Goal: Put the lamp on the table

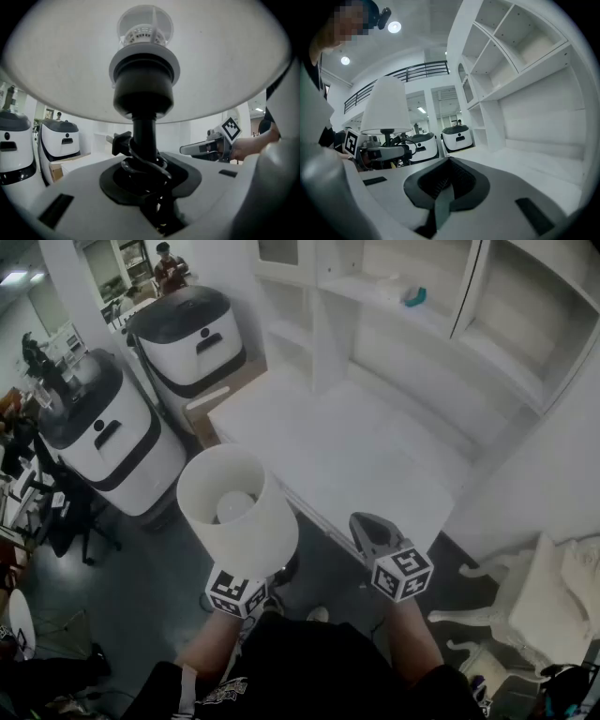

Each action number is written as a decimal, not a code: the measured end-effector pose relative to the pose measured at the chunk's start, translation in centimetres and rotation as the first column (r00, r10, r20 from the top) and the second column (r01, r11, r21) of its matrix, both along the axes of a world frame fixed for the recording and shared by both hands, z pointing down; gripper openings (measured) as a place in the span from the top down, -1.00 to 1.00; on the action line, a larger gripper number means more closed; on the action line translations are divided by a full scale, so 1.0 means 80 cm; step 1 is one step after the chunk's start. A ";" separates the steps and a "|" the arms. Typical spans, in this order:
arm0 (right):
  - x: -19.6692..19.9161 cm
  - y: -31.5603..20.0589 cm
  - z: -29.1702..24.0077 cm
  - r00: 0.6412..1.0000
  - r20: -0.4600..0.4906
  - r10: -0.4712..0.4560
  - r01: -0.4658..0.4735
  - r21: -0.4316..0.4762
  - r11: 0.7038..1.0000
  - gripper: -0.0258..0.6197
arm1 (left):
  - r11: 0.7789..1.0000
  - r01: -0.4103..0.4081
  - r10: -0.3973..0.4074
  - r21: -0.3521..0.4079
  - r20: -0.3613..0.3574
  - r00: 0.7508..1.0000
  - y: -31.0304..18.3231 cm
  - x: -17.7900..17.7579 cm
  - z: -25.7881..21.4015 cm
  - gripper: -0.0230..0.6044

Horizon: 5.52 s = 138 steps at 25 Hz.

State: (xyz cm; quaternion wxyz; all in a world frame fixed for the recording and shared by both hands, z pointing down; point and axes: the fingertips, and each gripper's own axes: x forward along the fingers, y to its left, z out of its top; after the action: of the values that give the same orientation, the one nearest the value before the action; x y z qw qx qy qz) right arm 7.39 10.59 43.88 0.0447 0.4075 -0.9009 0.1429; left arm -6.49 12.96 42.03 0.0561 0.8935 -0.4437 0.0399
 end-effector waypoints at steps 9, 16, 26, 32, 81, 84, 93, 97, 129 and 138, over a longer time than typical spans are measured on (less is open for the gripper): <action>0.000 -0.001 -0.001 1.000 -0.002 -0.007 0.007 0.001 1.000 0.84 | 1.000 0.003 -0.003 0.003 0.000 1.000 -0.003 0.000 -0.003 0.54; 0.001 -0.005 -0.003 1.000 0.009 -0.007 0.007 -0.002 1.000 0.84 | 1.000 0.006 -0.006 0.001 -0.001 1.000 -0.007 -0.002 -0.004 0.54; 0.006 -0.017 0.006 1.000 0.022 0.005 -0.004 -0.023 1.000 0.84 | 1.000 -0.004 0.004 0.001 -0.007 1.000 -0.021 0.000 -0.002 0.54; 0.003 -0.026 0.006 0.999 0.039 0.008 -0.007 -0.027 1.000 0.84 | 1.000 -0.005 0.005 0.009 0.001 1.000 -0.028 -0.002 -0.009 0.54; -0.148 -0.160 -0.001 0.946 0.034 0.322 -0.320 -0.043 0.946 0.84 | 0.950 -0.310 0.310 0.037 0.009 0.951 -0.213 -0.157 -0.015 0.55; -0.147 -0.163 0.002 0.939 0.032 0.344 -0.342 -0.048 0.938 0.84 | 0.943 -0.331 0.331 0.036 0.005 0.944 -0.221 -0.156 -0.013 0.55; -0.120 -0.177 -0.003 0.928 0.014 0.371 -0.370 -0.041 0.928 0.84 | 0.938 -0.347 0.347 0.029 -0.009 0.938 -0.240 -0.133 -0.009 0.55; -0.103 -0.190 -0.007 0.932 0.015 0.361 -0.360 -0.042 0.932 0.84 | 0.941 -0.337 0.338 0.030 -0.006 0.941 -0.248 -0.115 -0.011 0.55; 0.017 -0.277 -0.010 0.968 0.037 0.247 -0.245 -0.045 0.968 0.84 | 0.976 -0.217 0.217 0.033 -0.002 0.976 -0.321 0.011 -0.007 0.55; 0.043 -0.272 -0.007 0.970 0.038 0.242 -0.241 -0.042 0.970 0.84 | 0.978 -0.203 0.203 0.042 0.003 0.979 -0.321 0.036 -0.006 0.55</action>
State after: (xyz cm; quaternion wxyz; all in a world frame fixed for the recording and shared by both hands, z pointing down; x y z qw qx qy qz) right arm 10.83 -11.18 43.31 0.0152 0.5099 -0.8426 0.1726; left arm -3.62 -12.74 41.58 0.0330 0.9351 -0.3511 0.0356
